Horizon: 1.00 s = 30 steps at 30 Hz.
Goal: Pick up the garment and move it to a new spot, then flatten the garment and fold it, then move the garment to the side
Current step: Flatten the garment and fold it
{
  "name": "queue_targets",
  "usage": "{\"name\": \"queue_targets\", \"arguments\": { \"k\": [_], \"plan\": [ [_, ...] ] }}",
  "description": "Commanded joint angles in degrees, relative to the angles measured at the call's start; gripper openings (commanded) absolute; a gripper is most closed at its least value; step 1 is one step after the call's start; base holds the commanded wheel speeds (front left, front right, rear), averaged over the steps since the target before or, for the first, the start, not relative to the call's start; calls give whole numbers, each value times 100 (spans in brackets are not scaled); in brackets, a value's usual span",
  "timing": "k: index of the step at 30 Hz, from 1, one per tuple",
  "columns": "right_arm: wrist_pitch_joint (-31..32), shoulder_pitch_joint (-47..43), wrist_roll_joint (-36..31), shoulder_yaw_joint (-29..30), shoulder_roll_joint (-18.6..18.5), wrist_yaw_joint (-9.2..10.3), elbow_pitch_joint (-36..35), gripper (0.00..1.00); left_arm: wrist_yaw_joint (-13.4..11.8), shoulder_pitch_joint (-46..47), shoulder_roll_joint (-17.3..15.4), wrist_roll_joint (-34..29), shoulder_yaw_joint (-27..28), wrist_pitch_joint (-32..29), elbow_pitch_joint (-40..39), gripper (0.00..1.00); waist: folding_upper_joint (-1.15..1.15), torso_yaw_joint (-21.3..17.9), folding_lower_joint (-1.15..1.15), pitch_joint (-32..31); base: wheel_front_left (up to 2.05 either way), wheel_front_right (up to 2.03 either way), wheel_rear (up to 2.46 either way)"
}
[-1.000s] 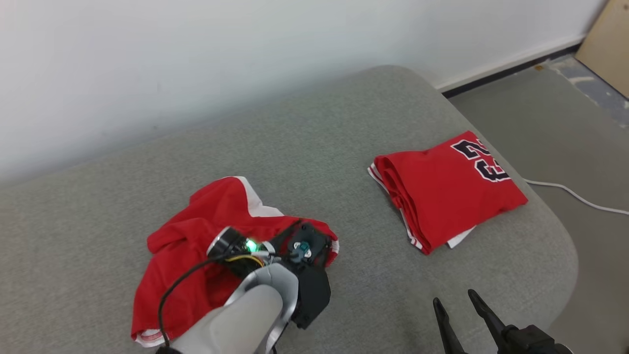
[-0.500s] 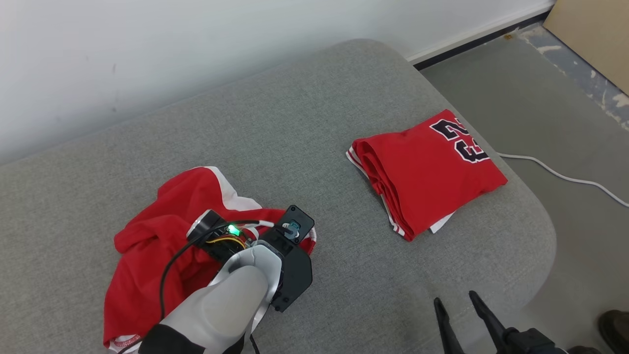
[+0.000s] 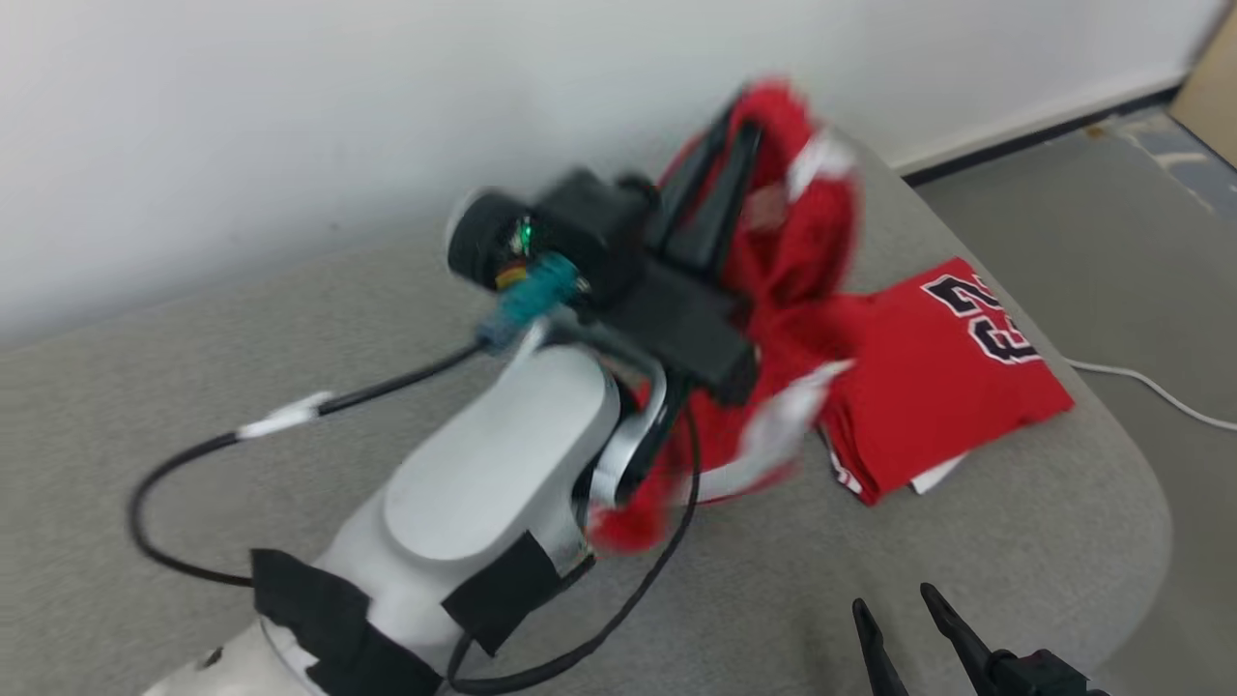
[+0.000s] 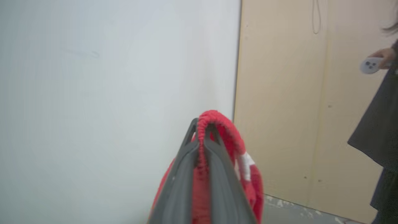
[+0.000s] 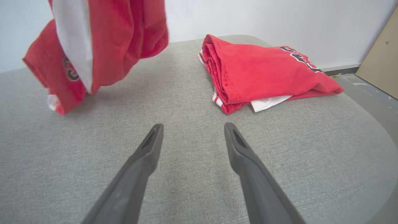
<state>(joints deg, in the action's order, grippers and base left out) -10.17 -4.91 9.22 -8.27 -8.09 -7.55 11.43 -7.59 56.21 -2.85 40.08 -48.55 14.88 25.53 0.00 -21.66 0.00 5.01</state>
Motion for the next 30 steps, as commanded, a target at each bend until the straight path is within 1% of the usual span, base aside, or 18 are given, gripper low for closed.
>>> {"name": "queue_targets", "arguments": {
  "k": [1,3,5,7,10,11,13,16,19,21,22,23,24,28,30],
  "plan": [
    [16,-75,11,-1,-13,14,-39,100,-97,7,-11,1,292,28,-456,0,0,393,0,-280,0,0,0],
    [51,-142,11,6,-28,14,-44,100,-198,-208,-84,-56,562,24,-924,0,0,570,0,-385,0,0,0],
    [76,-184,13,15,-32,14,-80,100,-295,-454,-273,-16,692,24,-1157,0,0,757,0,-466,0,0,0],
    [105,-232,21,19,-56,14,-110,100,-392,-697,-450,47,731,-71,-1291,0,0,963,0,-519,0,0,0],
    [167,-299,31,-15,-98,14,-175,100,-441,-1214,-727,225,691,-365,-1289,0,0,1231,0,-560,0,0,0],
    [167,-299,31,-15,-98,14,-175,100,-441,-1214,-727,225,691,-365,-1289,0,0,1231,0,-560,0,0,0],
    [207,-336,24,-32,-105,14,-232,100,-443,-1632,-961,398,586,-703,-1124,0,0,1381,0,-564,0,0,0],
    [271,-346,24,-66,-140,14,-309,100,-407,-2155,-1223,575,471,-1027,-685,0,0,1538,0,-546,0,0,0],
    [331,-316,39,-120,-192,14,-359,100,-363,-2499,-1353,718,421,-1103,22,0,0,1582,0,-513,0,0,0],
    [351,-280,53,-166,-209,14,-395,100,-276,-2653,-1353,823,461,-1032,520,0,0,1565,0,-484,0,0,0],
    [366,-269,57,-175,-224,14,-412,100,-274,-2687,-1346,830,499,-953,723,0,0,1557,0,-473,0,0,0],
    [381,-268,57,-184,-250,14,-423,100,-279,-2730,-1371,847,542,-886,973,47,0,1542,0,-460,0,0,0],
    [397,-272,62,-184,-275,14,-430,100,-263,-2780,-1365,894,566,-845,1167,100,0,1528,0,-453,0,0,0],
    [429,-308,68,-147,-308,14,-475,100,-206,-2897,-1411,1106,789,-603,1795,100,0,1481,0,-452,0,0,0],
    [446,-345,58,-113,-310,14,-497,100,-231,-2991,-1432,1210,911,-523,1993,100,0,1483,0,-475,0,0,0]
  ]
}}
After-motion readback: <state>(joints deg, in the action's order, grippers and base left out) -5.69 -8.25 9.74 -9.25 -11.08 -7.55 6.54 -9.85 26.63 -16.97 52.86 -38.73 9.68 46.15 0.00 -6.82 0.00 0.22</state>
